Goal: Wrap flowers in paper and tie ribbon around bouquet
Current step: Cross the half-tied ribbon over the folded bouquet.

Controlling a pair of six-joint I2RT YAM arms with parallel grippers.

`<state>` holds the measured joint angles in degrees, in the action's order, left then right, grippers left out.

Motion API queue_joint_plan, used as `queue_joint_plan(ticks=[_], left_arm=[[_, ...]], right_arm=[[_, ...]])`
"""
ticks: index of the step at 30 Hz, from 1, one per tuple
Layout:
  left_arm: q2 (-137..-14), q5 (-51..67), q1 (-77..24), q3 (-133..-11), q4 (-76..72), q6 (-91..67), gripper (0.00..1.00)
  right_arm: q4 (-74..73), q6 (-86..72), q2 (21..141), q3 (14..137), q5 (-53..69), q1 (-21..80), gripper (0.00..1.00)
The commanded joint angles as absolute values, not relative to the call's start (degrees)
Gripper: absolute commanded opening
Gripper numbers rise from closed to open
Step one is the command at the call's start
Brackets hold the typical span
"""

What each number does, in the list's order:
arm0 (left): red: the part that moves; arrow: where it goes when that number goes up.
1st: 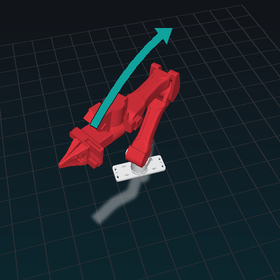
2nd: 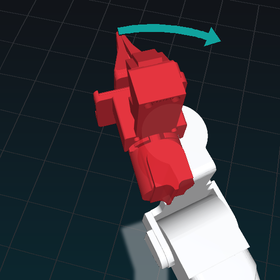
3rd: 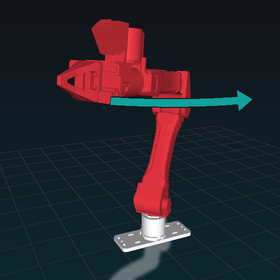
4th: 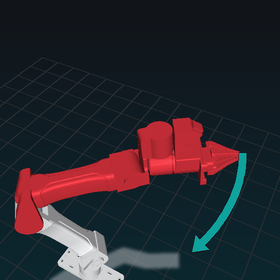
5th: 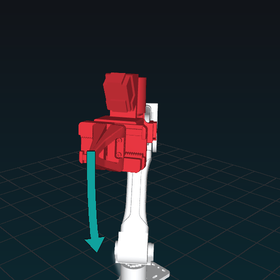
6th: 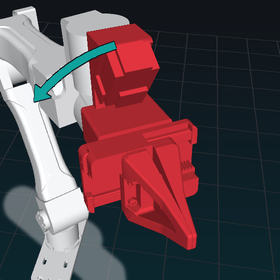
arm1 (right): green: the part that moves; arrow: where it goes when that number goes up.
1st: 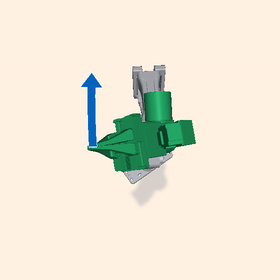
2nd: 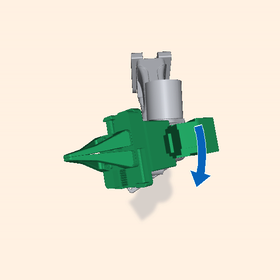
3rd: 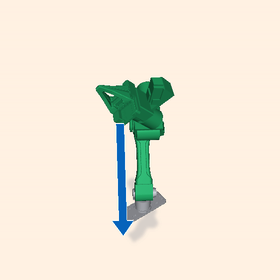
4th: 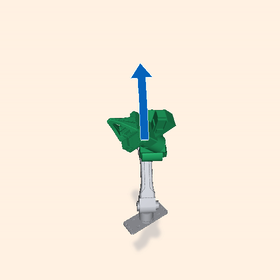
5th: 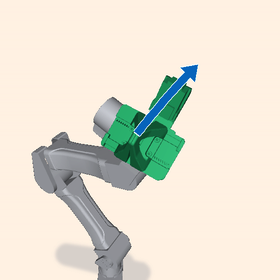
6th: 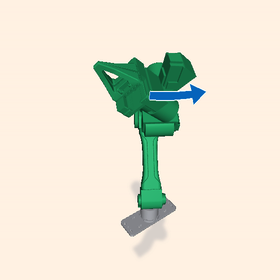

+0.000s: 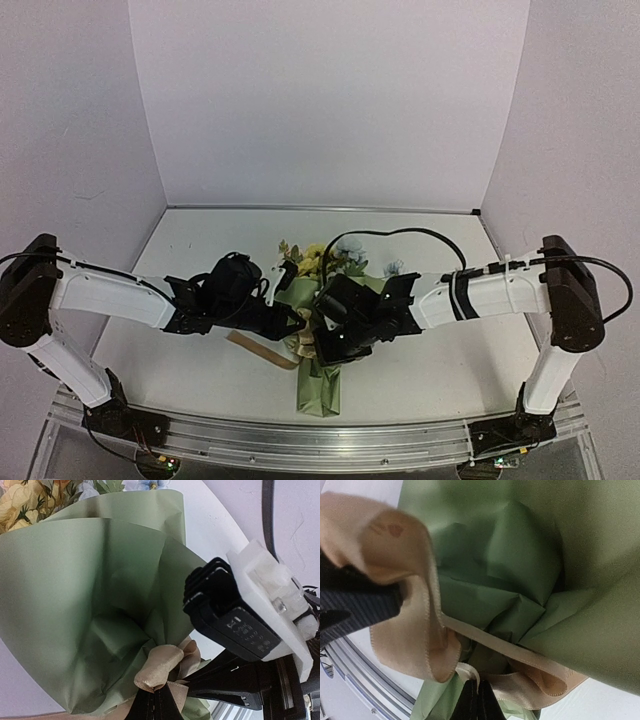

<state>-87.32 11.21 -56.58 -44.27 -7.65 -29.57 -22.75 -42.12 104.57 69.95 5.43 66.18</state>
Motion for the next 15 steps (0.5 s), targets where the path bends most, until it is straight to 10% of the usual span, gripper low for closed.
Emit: queue_joint_plan(ticks=[1, 15], left_arm=[[-84.6, 13.3, -56.7, -44.6, -11.6, -29.3, 0.0], [-83.3, 19.8, -56.7, -41.3, -12.3, -29.3, 0.0]], right_arm=[[-21.8, -47.2, 104.4, 69.7, 3.6, 65.6, 0.0], [-21.7, -53.0, 107.1, 71.7, 1.6, 62.5, 0.01]])
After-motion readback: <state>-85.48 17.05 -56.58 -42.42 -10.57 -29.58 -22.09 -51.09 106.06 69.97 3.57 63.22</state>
